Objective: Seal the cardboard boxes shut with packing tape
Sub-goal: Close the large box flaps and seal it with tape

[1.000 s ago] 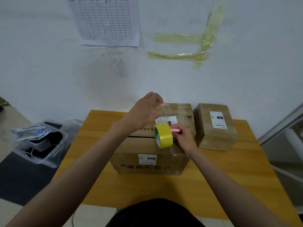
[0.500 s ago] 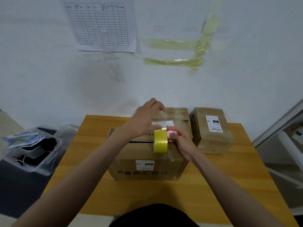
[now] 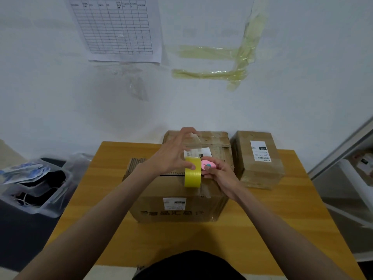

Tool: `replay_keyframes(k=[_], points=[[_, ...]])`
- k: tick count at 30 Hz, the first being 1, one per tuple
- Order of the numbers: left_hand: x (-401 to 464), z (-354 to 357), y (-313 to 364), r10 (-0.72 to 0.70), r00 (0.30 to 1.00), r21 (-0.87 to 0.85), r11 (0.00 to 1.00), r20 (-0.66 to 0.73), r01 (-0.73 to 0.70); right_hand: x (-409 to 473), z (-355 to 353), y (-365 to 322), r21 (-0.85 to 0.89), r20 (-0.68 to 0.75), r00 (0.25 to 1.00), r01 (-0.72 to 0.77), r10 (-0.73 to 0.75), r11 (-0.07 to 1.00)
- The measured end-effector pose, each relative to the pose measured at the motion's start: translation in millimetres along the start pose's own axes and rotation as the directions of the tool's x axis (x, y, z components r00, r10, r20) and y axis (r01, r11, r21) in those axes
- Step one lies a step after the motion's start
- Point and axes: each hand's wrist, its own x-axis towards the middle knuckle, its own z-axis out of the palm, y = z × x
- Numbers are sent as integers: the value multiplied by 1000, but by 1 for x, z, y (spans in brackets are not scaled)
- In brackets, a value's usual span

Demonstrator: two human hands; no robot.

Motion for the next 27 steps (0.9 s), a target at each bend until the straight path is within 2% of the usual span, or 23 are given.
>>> replay_keyframes(k=[4, 8, 16, 23, 27], points=[[1, 1, -2, -47, 999, -90, 995, 7, 48, 1, -1, -2, 16, -17, 999, 31, -31, 999], [5, 0, -3, -42, 999, -108, 993, 16, 44, 0, 2, -12, 91, -27, 998, 61, -59, 994], [11, -1, -8, -63, 996, -136, 988, 56, 70, -4, 5, -30, 124, -51, 993, 114, -108, 986], [11, -2, -13, -58, 997, -168, 984, 56, 66, -11, 11, -37, -139, -43, 964, 255, -263, 957], [11, 1, -15, -55, 998, -180, 982, 12, 57, -12, 13, -39, -210, -22, 950, 299, -310, 931]])
